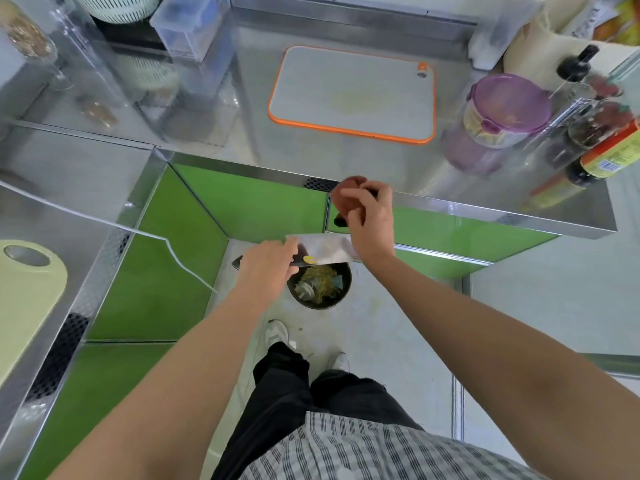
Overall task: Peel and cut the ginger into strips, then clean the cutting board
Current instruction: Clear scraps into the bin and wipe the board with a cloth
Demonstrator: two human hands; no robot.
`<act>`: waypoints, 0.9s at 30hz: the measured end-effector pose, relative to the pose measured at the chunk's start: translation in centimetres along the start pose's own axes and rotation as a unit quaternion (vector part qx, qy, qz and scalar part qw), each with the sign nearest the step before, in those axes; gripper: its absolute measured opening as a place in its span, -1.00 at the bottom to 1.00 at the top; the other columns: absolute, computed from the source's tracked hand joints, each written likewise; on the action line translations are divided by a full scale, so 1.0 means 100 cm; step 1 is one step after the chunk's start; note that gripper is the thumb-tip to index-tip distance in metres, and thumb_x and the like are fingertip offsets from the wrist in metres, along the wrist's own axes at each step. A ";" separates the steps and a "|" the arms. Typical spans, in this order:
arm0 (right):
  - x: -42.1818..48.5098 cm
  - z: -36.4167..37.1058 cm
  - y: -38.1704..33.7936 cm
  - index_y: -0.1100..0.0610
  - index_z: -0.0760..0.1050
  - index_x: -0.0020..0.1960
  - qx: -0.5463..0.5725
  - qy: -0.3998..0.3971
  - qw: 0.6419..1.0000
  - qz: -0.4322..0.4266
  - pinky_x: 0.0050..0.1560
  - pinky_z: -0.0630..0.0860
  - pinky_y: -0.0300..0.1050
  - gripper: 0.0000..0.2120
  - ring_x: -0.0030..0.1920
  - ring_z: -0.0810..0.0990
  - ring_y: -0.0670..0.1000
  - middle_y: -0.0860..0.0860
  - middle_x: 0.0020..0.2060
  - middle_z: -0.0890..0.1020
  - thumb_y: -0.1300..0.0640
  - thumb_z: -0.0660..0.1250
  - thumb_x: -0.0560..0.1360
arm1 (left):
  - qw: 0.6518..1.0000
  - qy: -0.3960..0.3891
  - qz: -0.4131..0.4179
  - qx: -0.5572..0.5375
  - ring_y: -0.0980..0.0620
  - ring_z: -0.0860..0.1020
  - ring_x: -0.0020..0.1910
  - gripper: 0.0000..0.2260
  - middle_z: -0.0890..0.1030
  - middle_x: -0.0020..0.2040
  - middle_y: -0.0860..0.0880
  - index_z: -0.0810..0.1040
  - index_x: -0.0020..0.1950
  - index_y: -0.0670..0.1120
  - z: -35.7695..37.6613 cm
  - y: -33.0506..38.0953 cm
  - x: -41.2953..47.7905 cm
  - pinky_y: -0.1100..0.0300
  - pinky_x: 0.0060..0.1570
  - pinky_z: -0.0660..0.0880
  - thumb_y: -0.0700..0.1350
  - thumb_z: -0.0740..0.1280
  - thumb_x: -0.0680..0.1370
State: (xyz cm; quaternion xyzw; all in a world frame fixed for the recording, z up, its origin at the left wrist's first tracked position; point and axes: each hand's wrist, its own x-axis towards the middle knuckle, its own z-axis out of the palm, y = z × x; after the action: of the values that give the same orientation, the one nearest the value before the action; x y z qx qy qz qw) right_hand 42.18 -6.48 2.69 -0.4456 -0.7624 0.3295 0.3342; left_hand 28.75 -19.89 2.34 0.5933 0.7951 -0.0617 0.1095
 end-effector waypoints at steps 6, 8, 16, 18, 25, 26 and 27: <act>-0.028 0.028 0.009 0.11 0.58 0.21 -0.074 -0.304 0.949 -0.047 0.19 0.32 -0.26 -0.64 0.19 0.40 0.05 0.12 0.26 0.39 0.37 0.18 0.52 | 0.995 0.061 0.001 -0.073 -0.08 0.53 0.04 -0.75 0.59 0.01 -0.02 0.44 0.18 -0.07 0.002 -0.003 0.001 0.05 -0.14 0.45 0.01 0.32 0.57; -0.023 0.031 0.027 0.12 0.56 0.24 -0.106 -0.281 0.951 0.070 -0.01 0.37 -0.32 -0.67 0.13 0.44 0.05 0.08 0.21 0.39 0.32 0.22 0.54 | 0.991 0.082 0.014 -0.106 -0.12 0.54 -0.03 -0.78 0.60 -0.06 -0.05 0.51 0.11 -0.11 0.006 -0.015 -0.004 0.02 -0.17 0.45 -0.03 0.38 0.53; 0.000 0.037 0.030 0.21 0.55 0.21 -0.062 -0.107 0.988 0.097 0.26 0.45 0.00 -0.64 0.19 0.39 0.07 0.15 0.23 0.37 0.44 0.18 0.49 | 0.988 0.074 0.027 -0.129 -0.08 0.54 -0.06 -0.80 0.60 -0.07 -0.03 0.53 0.06 -0.09 0.010 -0.038 0.004 0.01 -0.16 0.47 -0.03 0.40 0.51; -0.001 0.049 0.013 0.14 0.58 0.22 -0.047 -0.170 0.984 -0.006 0.25 0.41 -0.14 -0.59 0.20 0.38 0.04 0.14 0.25 0.39 0.44 0.19 0.48 | 0.989 0.069 0.033 -0.124 -0.07 0.52 -0.05 -0.79 0.59 -0.08 -0.01 0.51 0.08 -0.07 0.008 -0.035 0.012 0.03 -0.15 0.46 -0.01 0.38 0.53; 0.014 0.048 0.045 0.17 0.56 0.22 -0.199 -0.181 0.926 0.266 0.16 0.47 -0.08 -0.67 0.09 0.44 0.14 0.14 0.18 0.35 0.34 0.14 0.55 | 0.989 0.082 0.011 -0.125 -0.06 0.53 -0.16 -0.82 0.60 -0.14 0.00 0.49 0.04 -0.06 0.004 -0.063 0.022 0.08 -0.29 0.45 0.00 0.35 0.54; 0.019 0.046 0.045 0.18 0.56 0.21 -0.172 -0.159 0.933 0.275 0.12 0.50 -0.07 -0.68 0.05 0.45 0.13 0.11 0.15 0.36 0.31 0.14 0.55 | 0.988 0.088 -0.005 -0.123 -0.05 0.53 -0.19 -0.82 0.59 -0.16 0.01 0.48 0.04 -0.05 0.002 -0.068 0.022 0.09 -0.31 0.46 0.02 0.33 0.54; 0.025 0.046 0.041 0.17 0.58 0.19 -0.123 -0.130 0.946 0.270 0.08 0.54 -0.02 -0.68 0.02 0.49 0.12 0.09 0.12 0.39 0.29 0.13 0.55 | 0.987 0.096 -0.028 -0.127 -0.04 0.53 -0.22 -0.82 0.58 -0.18 0.01 0.47 0.03 -0.03 -0.001 -0.072 0.024 0.11 -0.33 0.46 0.05 0.31 0.55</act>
State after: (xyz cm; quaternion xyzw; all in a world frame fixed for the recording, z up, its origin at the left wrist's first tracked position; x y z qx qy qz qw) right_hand 39.45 -3.63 -2.60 -0.6258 -0.6849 0.3659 0.0734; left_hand 21.17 -19.76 1.64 0.5556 0.8194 0.0942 0.1050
